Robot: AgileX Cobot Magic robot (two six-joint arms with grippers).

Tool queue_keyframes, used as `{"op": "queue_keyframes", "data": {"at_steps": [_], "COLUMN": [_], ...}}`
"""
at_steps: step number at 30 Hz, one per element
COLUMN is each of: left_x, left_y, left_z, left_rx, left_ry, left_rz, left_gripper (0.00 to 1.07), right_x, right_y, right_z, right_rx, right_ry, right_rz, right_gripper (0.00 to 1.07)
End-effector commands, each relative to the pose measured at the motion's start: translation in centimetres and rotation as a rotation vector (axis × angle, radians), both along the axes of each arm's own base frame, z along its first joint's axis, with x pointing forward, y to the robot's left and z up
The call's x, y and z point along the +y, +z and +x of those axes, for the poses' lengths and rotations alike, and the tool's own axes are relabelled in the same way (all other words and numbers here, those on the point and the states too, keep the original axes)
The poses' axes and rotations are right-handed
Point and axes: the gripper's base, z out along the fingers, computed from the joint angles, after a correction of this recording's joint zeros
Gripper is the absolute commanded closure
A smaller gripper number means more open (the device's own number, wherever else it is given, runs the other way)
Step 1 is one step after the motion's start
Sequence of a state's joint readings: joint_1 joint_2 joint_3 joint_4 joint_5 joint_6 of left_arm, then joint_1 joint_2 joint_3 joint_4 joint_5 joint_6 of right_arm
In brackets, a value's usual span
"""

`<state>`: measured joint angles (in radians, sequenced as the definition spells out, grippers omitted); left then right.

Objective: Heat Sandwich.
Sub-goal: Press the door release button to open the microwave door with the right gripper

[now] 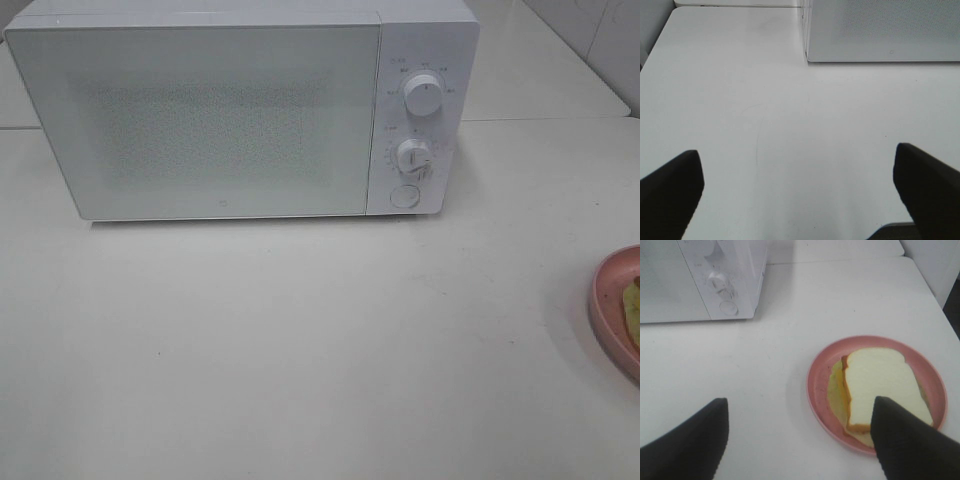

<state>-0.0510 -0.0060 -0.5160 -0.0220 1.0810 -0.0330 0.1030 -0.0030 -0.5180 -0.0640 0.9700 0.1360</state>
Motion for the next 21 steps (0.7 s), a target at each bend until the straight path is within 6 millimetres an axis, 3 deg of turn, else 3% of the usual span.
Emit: {"op": "queue_keyframes", "data": {"at_steps": [1,17,21], "left_x": [0.0,0.0,0.0], "left_y": [0.0,0.0,0.0], "left_z": [-0.3,-0.3,-0.3], "left_rx": [-0.035,-0.034,-0.034], "left_ry": [-0.005,-0.005,-0.005], "left_rz": [-0.005,-0.005,-0.005], "left_gripper": [0.09,0.09,0.09], "right_x": [0.0,0.7,1.0], "right_y": [1.2,2.7,2.7], "right_z": [0.5,6.1,8.3], "right_rx": [-0.063,-0.052,-0.032], "right_ry": [0.001,0.017,0.022], "right_rz": [-0.006,-0.014,-0.018], "right_gripper": [0.32,0.32,0.32]}}
